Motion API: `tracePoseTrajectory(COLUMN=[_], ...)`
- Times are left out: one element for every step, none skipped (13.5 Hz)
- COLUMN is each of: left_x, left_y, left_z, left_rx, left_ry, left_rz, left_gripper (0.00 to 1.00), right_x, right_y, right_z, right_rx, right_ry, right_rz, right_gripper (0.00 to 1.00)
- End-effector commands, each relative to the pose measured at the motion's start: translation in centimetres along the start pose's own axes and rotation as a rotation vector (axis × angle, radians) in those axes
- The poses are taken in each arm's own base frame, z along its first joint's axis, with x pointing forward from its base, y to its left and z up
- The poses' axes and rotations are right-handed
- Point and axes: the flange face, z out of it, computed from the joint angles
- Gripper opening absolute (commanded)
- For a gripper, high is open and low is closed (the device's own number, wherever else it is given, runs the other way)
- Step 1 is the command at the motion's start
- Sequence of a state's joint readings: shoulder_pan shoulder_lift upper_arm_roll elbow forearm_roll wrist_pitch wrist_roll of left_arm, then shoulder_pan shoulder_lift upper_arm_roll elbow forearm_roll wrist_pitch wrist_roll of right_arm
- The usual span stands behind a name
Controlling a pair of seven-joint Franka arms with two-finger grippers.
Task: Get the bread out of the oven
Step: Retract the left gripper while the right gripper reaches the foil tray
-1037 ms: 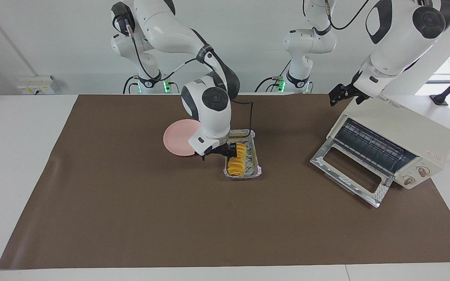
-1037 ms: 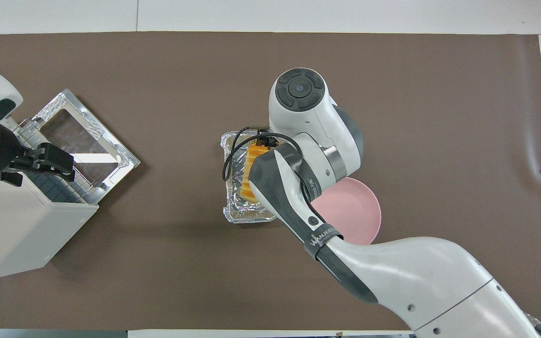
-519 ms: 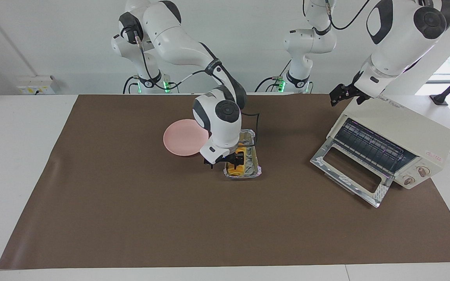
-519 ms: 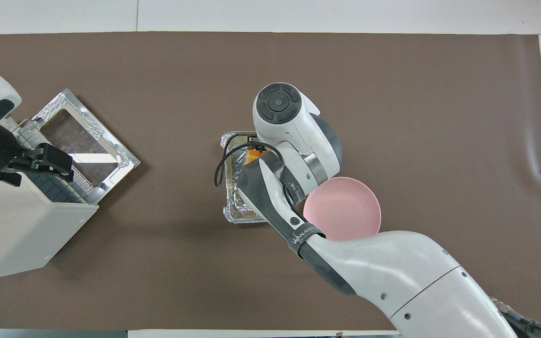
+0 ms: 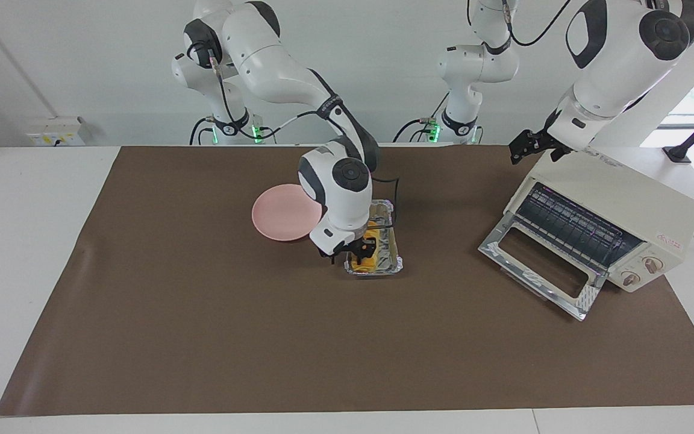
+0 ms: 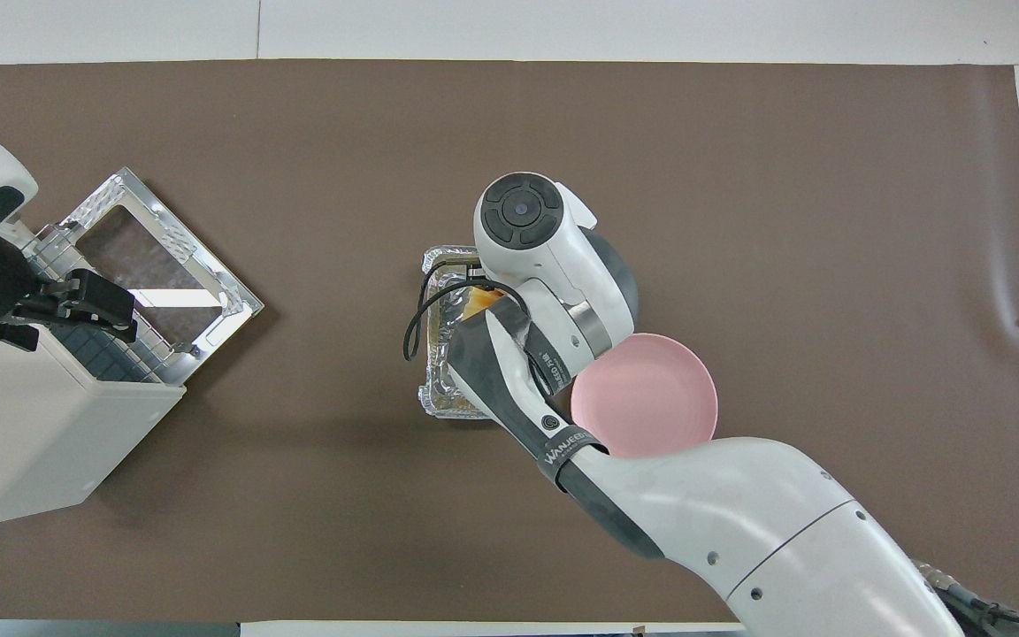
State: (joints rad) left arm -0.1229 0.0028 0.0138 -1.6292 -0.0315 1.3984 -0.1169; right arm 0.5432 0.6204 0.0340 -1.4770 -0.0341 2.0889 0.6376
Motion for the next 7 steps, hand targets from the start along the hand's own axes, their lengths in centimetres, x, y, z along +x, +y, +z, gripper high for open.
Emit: tracePoseTrajectory(left_x=[-0.4, -0.4, -0.4, -0.5, -0.4, -0.5, -0.5], left_y=[-0.3, -0.4, -0.3, -0.3, -0.3, -0.3, -0.4], left_z=[-0.1, -0.1, -0.1, -0.2, -0.1, -0.2, -0.2], left_rx=[0.013, 0.013, 0.013, 0.013, 0.013, 0.013, 0.013], left_ry=[0.019, 0.019, 0.019, 0.021, 0.019, 0.021, 0.021], left_rz=[-0.001, -0.002, -0.001, -0.001, -0.001, -0.001, -0.002], left_gripper=[1.0, 1.0, 1.0, 1.0, 1.0, 1.0, 1.0], right_x=[-0.3, -0.2, -0.1, -0.1, 0.1, 0.6, 1.0], right_y=[0.4, 0.4, 0.4, 0.4, 0.4, 0.4, 0.7], right_z=[-0.3, -0.5, -0.5, -0.6, -0.9, -1.8, -2.2], right_rx=[-0.002, 0.001, 0.003, 0.004, 0.009, 0.013, 0.01], right_ry=[0.008, 0.012, 0.014, 0.017, 0.017, 0.02, -0.017], right_rz=[0.009, 0.011, 0.011, 0.011, 0.015, 0.022, 0.04], right_gripper=[0.0, 0.0, 0.0, 0.0, 0.0, 0.0, 0.0])
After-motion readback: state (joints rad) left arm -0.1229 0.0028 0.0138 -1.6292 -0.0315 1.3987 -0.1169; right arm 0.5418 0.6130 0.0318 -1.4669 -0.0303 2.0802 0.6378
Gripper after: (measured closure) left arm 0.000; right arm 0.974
